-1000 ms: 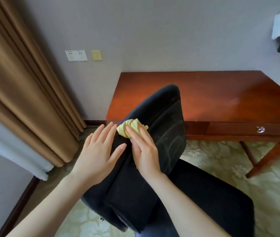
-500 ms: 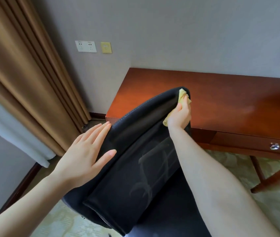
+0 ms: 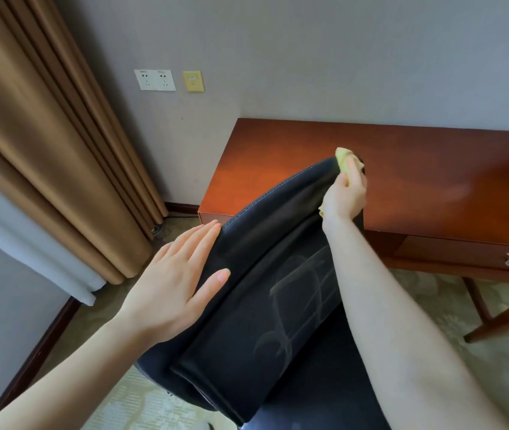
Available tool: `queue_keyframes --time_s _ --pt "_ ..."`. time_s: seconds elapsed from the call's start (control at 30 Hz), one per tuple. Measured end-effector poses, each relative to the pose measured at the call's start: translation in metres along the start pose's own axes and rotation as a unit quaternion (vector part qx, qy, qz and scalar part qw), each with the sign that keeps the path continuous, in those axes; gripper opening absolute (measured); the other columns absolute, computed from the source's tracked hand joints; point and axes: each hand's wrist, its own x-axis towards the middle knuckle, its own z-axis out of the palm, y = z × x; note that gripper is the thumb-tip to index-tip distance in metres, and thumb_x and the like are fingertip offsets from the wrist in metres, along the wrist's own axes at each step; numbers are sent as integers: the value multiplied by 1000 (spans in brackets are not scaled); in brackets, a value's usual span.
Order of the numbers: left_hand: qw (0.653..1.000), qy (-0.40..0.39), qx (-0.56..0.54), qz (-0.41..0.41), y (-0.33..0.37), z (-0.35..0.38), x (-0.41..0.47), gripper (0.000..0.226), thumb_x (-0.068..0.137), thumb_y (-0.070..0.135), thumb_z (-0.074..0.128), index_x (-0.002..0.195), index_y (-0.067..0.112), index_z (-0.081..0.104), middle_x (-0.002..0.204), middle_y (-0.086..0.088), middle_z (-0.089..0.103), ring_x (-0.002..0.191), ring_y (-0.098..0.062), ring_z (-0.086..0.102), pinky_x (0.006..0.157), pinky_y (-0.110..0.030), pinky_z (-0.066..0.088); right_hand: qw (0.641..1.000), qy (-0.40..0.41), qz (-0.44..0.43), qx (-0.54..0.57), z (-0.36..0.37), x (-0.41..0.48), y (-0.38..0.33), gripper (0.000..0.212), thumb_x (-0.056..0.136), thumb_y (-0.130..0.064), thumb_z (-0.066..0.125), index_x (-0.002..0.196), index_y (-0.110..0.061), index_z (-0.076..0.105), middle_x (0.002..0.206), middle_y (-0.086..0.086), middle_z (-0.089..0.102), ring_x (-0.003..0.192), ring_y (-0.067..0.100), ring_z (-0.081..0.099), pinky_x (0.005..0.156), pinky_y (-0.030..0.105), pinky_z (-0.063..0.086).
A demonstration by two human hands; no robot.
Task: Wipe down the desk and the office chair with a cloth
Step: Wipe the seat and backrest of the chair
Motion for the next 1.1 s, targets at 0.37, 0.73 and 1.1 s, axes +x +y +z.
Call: queue_keyframes --time_s 0.37,0.73,1.1 --pt "996 37 -79 -8 -2 -4 -2 72 91 61 15 147 20 34 145 13 36 135 1 26 113 -20 19 944 -155 -291 -3 -7 -172 8 32 97 -14 44 124 -16 62 138 5 50 135 20 37 110 29 29" --pt "998 18 -52 -28 5 -1 -10 74 88 65 15 149 25 26 147 9 39 135 -3 29 108 -18 20 857 -96 -496 -103 -27 -130 49 29 91 -4 53 117 -8 65 121 17 62 118 33 56 99 39 46" --pt "999 17 -38 -27 9 -3 -10 74 88 65 15 149 26 26 147 10 39 135 -3 31 110 -24 25 979 -27 -168 -112 -24 -6 24 43 98 -6 39 137 -23 49 139 2 49 125 23 45 96 25 33"
